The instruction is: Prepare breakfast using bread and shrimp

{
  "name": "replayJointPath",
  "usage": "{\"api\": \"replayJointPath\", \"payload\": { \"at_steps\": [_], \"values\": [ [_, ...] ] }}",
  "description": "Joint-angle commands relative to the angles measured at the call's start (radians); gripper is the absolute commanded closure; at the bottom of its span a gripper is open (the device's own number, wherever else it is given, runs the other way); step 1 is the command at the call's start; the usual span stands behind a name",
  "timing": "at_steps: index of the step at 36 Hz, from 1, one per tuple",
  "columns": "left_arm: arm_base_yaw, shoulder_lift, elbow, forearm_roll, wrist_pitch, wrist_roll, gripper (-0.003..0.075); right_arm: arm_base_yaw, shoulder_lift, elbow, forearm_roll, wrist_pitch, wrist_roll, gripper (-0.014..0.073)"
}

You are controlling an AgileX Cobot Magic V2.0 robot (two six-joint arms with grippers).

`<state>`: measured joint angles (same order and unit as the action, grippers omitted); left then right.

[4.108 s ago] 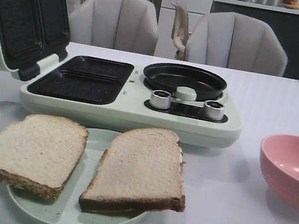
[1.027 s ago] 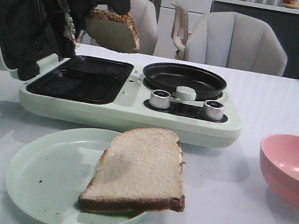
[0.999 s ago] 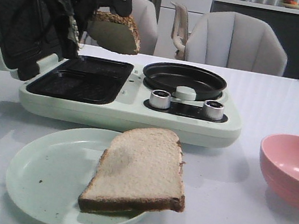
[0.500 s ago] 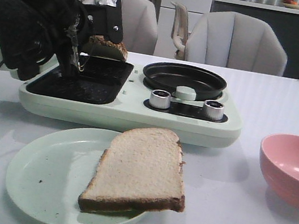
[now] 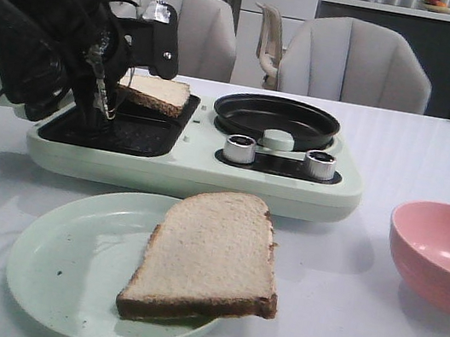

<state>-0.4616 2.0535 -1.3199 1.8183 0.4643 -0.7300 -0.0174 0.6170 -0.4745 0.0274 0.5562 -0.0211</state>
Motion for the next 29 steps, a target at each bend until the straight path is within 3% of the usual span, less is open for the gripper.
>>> {"api": "replayJointPath", "payload": {
  "at_steps": [1,8,11,15,18,22,27,29],
  "values": [
    [0.004,-0.108,0.004,0.037,0.009,-0.014,0.0274,0.001,0.008,-0.030,0.001,-0.070,-0.007,0.0069],
    [-0.003,-0.215,0.090,0.033,-0.002,-0.016,0.0274,0.001,0.008,-0.030,0.001,-0.070,-0.007,0.0069],
    [-0.035,-0.289,0.152,-0.055,0.016,-0.016,0.0274,0.001,0.008,-0.030,0.001,-0.070,-0.007,0.0069],
    [-0.119,-0.386,0.209,-0.170,0.173,-0.016,0.0274,0.001,0.008,-0.030,0.001,-0.070,-0.007,0.0069],
    [-0.203,-0.460,0.217,-0.393,0.291,0.034,0.0274,0.001,0.008,-0.030,0.001,-0.070,-0.007,0.0069],
    [-0.287,-0.564,0.217,-0.812,0.369,0.263,0.0274,0.001,0.008,-0.030,0.001,-0.070,-0.007,0.0069],
    [-0.324,-0.701,0.220,-1.298,0.509,0.458,0.0274,0.001,0.008,-0.030,0.001,-0.070,-0.007,0.0069],
    [-0.324,-0.755,0.235,-1.419,0.510,0.537,0.0274,0.001,0.008,-0.030,0.001,-0.070,-0.007,0.0069]
  ]
}}
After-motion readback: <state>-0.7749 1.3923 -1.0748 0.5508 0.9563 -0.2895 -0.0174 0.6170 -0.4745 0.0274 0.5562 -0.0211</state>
